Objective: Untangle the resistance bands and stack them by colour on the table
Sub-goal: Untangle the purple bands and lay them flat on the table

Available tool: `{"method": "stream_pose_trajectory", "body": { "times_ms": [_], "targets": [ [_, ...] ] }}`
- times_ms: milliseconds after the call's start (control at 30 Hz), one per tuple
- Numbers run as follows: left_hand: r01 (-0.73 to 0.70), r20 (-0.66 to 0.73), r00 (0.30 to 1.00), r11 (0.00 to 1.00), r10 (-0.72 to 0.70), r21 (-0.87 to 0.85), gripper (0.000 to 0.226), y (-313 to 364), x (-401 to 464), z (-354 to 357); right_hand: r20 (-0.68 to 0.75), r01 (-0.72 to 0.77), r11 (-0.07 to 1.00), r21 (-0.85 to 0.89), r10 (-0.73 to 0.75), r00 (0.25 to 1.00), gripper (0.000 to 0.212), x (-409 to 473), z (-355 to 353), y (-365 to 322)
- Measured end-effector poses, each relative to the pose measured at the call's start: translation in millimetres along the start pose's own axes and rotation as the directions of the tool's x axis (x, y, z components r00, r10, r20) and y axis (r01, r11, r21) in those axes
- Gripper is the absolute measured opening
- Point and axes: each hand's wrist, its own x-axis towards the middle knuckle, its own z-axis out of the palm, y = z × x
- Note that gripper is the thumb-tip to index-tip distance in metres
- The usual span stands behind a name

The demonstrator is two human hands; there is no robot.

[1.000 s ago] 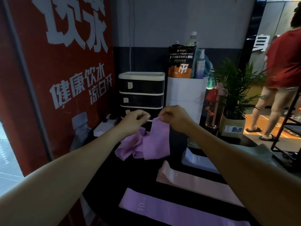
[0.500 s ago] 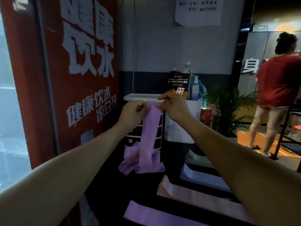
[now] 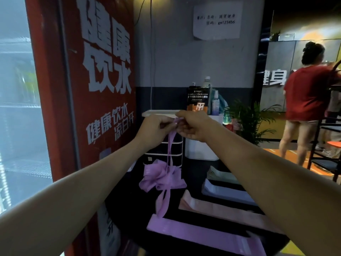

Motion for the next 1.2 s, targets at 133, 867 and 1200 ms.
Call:
{"method": "stream_pose_trajectory", "body": {
  "times_ms": [133,867,1200],
  "targets": [
    [0.103,0.068,0.993,0.987,-0.095,-0.125,0.02,1,-16,4,0.011,0.013,0.993,-0.114,-0.011,1.0,0.014,-17,-7,4],
    [0.462,0.362,0.875,0.774,-0.32,-0.433,0.008,28,-22,43,0.106,0.253,0.781,-0.571,-0.235,0.966,0.015,-40,-59,8],
    [0.461,0.219,0.882,0.672,-0.417,-0.579,0.014,33,-16,36,0.112,0.229,0.873,-0.431,-0.2,0.973,0.035,-48,-55,37]
  ]
}}
